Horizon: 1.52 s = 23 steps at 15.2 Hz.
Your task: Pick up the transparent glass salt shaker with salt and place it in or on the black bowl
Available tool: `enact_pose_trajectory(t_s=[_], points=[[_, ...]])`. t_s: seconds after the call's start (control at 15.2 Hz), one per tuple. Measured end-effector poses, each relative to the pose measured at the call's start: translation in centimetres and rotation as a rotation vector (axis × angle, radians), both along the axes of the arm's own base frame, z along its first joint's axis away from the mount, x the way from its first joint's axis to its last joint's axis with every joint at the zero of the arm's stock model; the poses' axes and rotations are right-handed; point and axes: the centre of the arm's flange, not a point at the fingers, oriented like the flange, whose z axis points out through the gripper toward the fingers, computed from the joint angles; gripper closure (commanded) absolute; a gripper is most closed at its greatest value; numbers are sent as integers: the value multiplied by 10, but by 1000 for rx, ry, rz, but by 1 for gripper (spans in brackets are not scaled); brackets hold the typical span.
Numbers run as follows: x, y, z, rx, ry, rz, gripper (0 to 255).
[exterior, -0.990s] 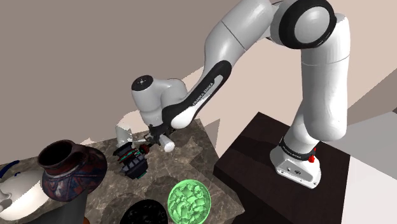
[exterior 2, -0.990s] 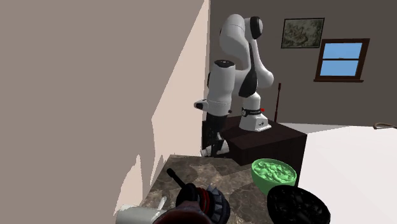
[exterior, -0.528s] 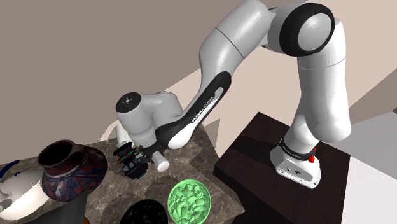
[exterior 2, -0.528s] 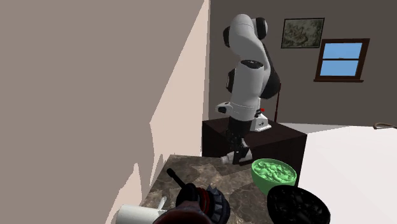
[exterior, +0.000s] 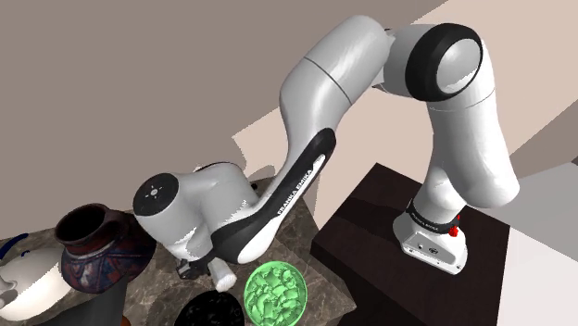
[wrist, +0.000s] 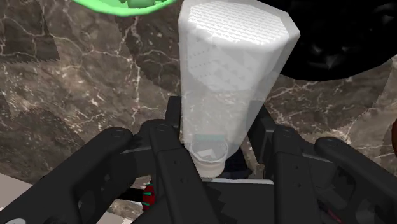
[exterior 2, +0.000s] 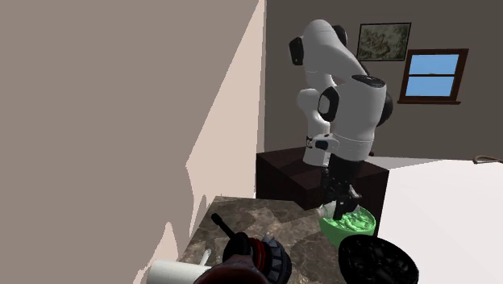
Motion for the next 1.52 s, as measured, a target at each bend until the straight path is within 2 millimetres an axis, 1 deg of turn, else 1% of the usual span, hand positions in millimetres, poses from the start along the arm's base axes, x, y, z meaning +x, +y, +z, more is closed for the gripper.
enact_pose_trajectory(t_s=[0.2,0.46,0.53,0.59,0.92,1.39,1.52], points=[[-22,37,-1,0,0,0,255],[-50,78,0,1,0,0,255],[-56,87,1,0,0,0,255],[-58,92,-2,1,0,0,255],[-60,96,-25,0,0,-1,255],[-59,96,-64,0,0,-2,255],[-60,97,-70,-1,0,-1,255]])
